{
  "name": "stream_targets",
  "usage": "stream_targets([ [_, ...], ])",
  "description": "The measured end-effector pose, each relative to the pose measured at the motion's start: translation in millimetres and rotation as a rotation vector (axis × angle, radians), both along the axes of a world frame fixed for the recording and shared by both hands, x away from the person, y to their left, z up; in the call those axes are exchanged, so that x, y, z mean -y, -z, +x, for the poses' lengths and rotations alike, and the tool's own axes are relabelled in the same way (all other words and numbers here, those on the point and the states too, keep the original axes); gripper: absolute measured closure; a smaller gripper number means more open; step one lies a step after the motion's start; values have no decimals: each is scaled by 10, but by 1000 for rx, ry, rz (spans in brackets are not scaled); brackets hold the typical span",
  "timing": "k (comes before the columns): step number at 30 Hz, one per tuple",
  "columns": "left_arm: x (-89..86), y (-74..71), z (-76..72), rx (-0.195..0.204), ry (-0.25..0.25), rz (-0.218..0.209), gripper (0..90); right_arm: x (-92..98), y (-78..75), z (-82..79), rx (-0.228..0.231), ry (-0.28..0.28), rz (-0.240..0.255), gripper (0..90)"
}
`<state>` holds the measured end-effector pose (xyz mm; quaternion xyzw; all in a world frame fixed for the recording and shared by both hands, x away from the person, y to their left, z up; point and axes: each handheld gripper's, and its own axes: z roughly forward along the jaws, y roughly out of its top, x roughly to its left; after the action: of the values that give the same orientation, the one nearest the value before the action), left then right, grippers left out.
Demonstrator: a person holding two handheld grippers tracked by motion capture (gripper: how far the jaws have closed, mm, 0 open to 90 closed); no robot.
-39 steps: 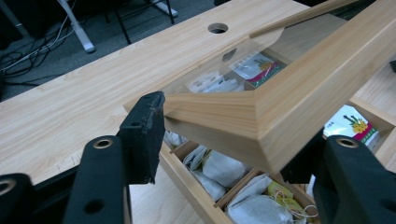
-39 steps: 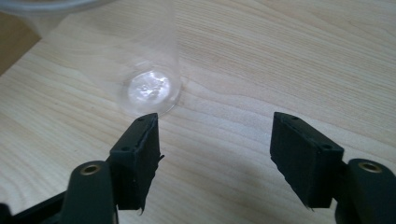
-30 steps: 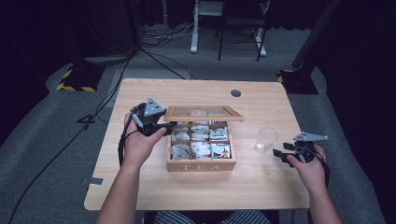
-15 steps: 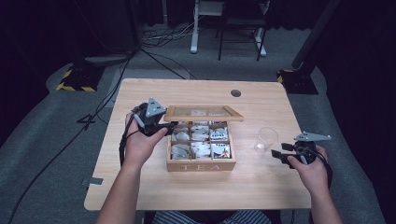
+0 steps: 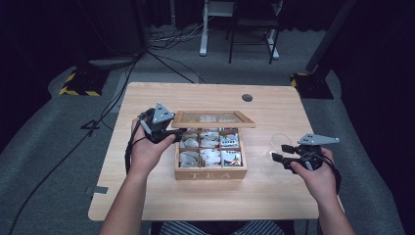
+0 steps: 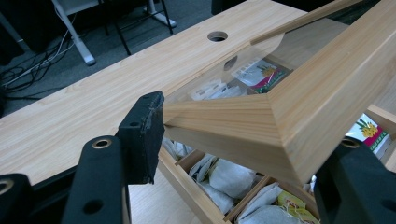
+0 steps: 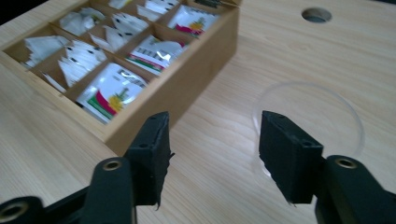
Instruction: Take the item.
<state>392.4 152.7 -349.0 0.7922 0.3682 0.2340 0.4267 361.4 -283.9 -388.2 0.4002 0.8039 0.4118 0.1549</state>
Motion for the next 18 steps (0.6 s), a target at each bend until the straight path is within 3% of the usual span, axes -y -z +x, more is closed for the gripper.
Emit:
stream_targets([
  [4,-6,-5,11,-3,6,0,414,-216,-40,2,2,-45,8,375],
  [9,-9,-5,26,-6,10,-5,407,-452,-34,32,15,-45,15,341],
  [14,15,-5,48,-6,13,20,390,-701,-40,44,36,-117,22,442],
  [18,14,-16,64,-5,9,8,390,-855,-41,64,48,-142,42,504],
])
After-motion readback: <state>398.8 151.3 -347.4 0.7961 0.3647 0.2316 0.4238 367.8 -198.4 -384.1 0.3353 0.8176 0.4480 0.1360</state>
